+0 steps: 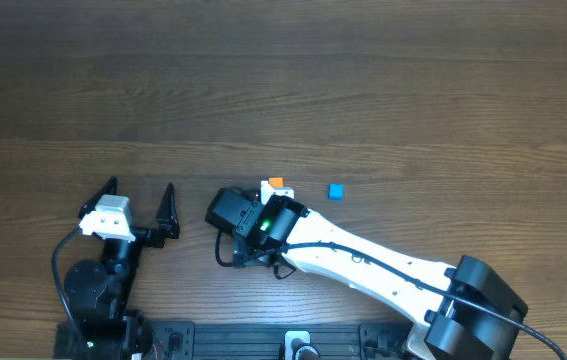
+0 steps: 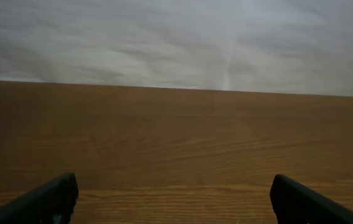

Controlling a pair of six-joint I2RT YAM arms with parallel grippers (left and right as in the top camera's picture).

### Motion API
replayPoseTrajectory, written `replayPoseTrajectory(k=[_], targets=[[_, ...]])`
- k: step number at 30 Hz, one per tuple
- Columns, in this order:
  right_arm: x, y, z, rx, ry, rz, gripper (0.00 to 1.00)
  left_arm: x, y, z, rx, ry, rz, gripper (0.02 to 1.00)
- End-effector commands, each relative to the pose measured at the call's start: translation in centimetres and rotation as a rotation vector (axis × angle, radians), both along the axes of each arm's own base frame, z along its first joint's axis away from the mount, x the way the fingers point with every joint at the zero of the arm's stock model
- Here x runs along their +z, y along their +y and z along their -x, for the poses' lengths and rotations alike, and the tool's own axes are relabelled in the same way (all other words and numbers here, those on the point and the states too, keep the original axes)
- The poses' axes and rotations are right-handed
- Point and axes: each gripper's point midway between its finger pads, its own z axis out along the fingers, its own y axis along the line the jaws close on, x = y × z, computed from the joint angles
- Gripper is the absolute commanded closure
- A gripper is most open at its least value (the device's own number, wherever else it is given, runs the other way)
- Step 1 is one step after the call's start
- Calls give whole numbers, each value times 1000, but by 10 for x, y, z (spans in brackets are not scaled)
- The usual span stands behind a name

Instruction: Stack Cubes

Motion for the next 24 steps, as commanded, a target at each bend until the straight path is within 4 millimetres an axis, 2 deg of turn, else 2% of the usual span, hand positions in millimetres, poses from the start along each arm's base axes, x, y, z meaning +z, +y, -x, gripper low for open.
replayPoseTrajectory(k=[1,24], targets=[[-11,1,5,0,14,-1,9,-1,-1,0,-7,-5,-13,20],[-50,-8,11,2,17,5,9,-1,-1,0,-7,-5,-13,20]])
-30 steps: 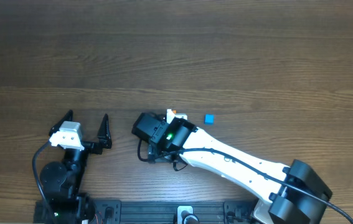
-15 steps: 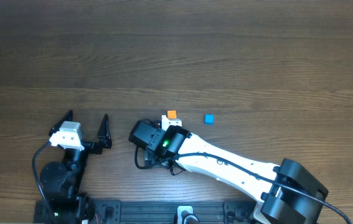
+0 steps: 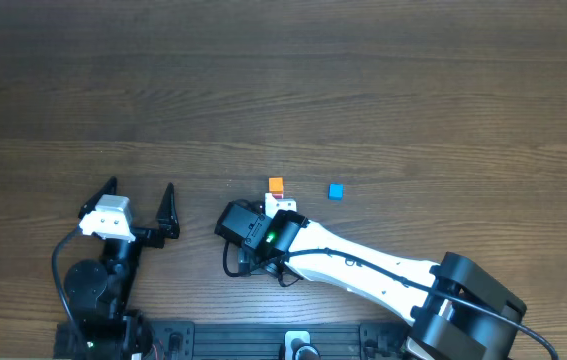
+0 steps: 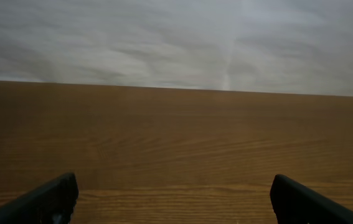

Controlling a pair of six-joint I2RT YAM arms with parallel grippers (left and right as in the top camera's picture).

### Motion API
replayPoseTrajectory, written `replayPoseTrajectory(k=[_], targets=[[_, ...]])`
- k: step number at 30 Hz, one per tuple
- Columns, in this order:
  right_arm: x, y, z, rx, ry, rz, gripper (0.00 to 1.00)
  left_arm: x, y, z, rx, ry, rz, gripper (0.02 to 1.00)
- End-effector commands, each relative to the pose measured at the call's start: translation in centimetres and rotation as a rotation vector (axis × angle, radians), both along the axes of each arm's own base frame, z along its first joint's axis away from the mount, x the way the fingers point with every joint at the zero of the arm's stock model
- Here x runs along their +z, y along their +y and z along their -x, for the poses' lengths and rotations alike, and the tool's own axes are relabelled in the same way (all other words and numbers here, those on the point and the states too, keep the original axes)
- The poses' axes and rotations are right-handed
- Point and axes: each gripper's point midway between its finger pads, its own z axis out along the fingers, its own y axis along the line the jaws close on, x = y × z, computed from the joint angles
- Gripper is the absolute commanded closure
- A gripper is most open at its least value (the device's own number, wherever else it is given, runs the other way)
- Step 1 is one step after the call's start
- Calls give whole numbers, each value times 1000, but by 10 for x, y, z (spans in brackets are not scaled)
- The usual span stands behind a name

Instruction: Stack Cubes

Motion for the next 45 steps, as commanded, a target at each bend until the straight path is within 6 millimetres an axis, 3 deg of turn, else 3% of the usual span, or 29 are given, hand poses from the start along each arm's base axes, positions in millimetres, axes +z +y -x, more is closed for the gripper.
replayPoseTrajectory(k=[1,11,45], targets=[[-10,1,1,-4,5,14,9,-1,-1,0,-7,-5,-13,23],[-24,-1,-3,-31,8,46,14,-1,-1,0,-7,-5,-13,20],[-29,-8,-19,-47,-44,80,110,-1,-1,0,-7,-5,-13,20]])
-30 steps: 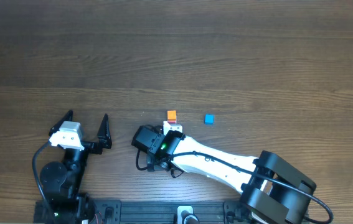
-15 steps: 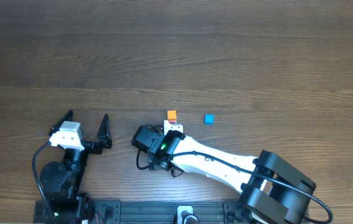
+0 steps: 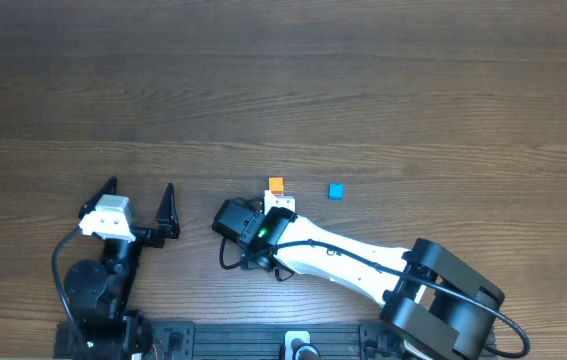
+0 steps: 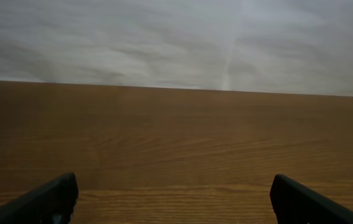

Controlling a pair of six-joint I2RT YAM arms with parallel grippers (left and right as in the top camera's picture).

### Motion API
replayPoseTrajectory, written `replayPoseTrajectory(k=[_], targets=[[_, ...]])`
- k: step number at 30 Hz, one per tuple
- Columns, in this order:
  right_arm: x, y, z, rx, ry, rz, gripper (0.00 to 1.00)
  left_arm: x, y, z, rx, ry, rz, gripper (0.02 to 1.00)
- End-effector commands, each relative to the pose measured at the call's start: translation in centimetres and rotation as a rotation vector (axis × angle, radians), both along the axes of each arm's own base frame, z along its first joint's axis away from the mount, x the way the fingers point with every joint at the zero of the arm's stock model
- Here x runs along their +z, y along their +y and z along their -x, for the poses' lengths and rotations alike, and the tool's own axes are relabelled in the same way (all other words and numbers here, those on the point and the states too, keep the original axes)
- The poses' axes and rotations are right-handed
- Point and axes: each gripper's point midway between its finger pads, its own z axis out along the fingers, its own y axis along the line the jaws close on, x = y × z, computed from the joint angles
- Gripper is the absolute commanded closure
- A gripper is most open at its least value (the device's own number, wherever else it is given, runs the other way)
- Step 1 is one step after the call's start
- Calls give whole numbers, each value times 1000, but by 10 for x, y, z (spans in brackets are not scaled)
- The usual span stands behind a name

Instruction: Stack Cubes

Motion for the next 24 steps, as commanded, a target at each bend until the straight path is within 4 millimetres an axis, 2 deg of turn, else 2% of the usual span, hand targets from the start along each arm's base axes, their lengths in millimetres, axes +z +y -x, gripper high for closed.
replayPoseTrajectory(k=[1,24], targets=[[-6,-8,-4,-7,-18,36,112,-1,-1,0,-7,-5,-13,18],[-12,-6,-7,-7,-24,43,154,-1,-1,0,-7,-5,-13,20]])
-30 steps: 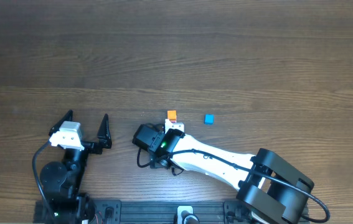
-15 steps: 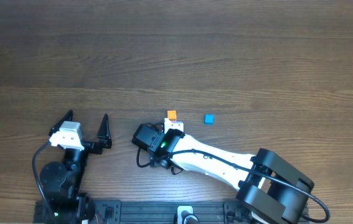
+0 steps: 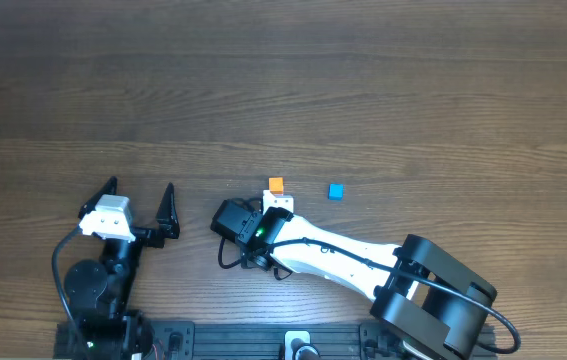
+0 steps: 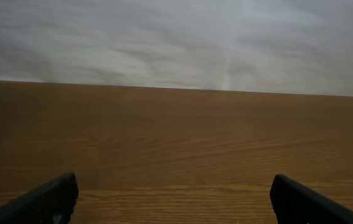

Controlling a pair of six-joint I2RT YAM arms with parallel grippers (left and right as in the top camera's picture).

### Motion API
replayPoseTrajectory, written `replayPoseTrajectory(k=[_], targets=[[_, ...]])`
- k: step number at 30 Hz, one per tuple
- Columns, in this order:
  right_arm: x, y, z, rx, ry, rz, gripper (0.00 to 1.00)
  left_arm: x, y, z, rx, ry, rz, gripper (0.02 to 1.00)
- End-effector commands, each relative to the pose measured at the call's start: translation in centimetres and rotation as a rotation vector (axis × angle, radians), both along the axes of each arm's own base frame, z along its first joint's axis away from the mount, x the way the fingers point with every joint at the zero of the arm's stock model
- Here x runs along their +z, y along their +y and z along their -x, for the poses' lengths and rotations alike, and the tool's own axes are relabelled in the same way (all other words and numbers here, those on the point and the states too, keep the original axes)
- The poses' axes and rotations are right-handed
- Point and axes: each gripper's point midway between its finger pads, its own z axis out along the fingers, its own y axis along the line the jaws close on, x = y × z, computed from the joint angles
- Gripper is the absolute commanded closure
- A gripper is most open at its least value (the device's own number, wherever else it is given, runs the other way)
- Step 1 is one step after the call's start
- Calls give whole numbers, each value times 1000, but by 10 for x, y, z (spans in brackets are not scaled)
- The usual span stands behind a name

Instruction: Stack Cubes

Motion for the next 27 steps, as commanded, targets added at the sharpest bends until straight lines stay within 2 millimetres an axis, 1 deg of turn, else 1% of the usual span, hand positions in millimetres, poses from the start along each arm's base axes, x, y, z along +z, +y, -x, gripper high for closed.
replayPoseTrajectory(k=[1,4,14,27], targets=[[-5,-7,-3,-7,-12,27,165,-1,-1,0,-7,-5,-13,20],[-5,-7,-3,-7,-13,27,191,-1,-1,0,-7,-5,-13,18],[-5,-7,-3,-8,-11,27,375,-1,-1,0,-7,-5,-13,18],[-5,-6,-1,-7,-2,21,540,-1,-1,0,-7,-5,-13,20]])
